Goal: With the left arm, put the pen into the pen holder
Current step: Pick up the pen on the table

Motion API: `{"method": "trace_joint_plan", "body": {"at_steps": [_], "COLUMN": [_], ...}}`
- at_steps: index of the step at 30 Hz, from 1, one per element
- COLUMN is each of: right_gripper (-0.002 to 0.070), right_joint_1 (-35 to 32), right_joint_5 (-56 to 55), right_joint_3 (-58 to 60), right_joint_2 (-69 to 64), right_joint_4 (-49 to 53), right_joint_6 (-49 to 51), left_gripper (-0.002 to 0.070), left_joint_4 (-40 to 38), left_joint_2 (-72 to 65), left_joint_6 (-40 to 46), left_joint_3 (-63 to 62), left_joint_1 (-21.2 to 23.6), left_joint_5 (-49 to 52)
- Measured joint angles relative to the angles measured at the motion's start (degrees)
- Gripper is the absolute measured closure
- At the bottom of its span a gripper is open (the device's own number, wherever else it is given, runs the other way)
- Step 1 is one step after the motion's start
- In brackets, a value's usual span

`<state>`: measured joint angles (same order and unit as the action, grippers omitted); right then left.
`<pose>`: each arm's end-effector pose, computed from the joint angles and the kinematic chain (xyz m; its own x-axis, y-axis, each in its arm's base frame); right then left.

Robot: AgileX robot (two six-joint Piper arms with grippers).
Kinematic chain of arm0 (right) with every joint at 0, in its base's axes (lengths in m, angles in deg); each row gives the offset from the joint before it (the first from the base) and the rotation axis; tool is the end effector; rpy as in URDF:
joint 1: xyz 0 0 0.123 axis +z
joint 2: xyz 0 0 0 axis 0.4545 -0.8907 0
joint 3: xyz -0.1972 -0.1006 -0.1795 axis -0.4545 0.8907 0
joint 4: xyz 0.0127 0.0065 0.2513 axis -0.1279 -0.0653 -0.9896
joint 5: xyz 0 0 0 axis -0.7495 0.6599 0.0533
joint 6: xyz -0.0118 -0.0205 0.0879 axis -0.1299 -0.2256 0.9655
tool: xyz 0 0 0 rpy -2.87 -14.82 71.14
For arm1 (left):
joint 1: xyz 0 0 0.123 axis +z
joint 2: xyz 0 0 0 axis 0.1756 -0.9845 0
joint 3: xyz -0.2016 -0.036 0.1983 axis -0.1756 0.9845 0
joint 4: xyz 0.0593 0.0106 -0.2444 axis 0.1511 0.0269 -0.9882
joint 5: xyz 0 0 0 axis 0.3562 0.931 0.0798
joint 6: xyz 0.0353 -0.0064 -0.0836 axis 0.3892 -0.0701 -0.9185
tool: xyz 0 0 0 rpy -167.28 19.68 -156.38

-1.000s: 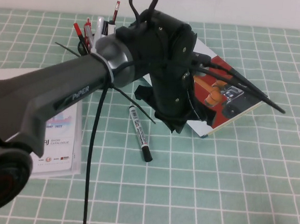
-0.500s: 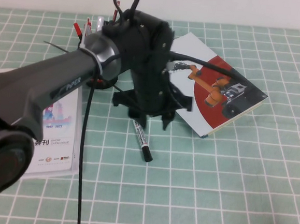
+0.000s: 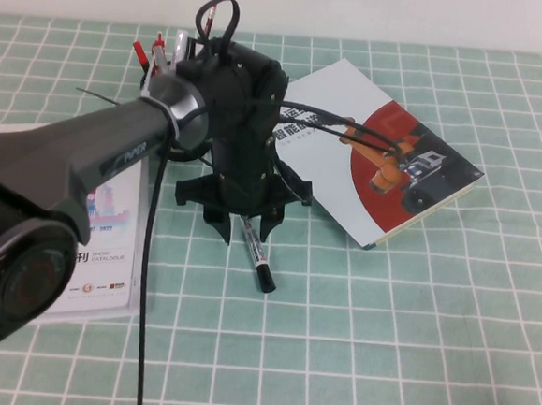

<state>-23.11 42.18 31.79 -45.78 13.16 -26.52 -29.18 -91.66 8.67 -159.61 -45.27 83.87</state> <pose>0.0527 0.0083 0.1725 -0.2718 0.0538 -0.9609 -0.0978 0.9917 0.0832 0.3830 -0.2659 0.1960 -0.9902 0.0174 -0.1384 0.0246 0.9984 -0.0506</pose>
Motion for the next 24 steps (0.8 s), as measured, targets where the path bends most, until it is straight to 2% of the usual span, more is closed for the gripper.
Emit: {"method": "trace_joint_plan", "body": {"at_steps": [15,19,24], "right_gripper": [0.0696,0.0696,0.0696], "right_joint_1": [0.00,0.00,0.00], "right_joint_5": [0.00,0.00,0.00], "right_joint_3": [0.00,0.00,0.00], "right_joint_2": [0.00,0.00,0.00], "right_joint_4": [0.00,0.00,0.00], "right_joint_6": [-0.10,-0.10,-0.10], "left_gripper": [0.0363,0.0415,0.0545], "left_joint_4": [-1.72,-0.96,-0.31], "left_joint_2": [-2.26,-2.38,-2.47], "left_joint_6": [0.27,2.02,8.21], "left_joint_3": [-0.61,-0.64,-0.74], "left_joint_1": [0.00,0.00,0.00], "left_joint_5": [-1.25,-0.79,0.06]}}
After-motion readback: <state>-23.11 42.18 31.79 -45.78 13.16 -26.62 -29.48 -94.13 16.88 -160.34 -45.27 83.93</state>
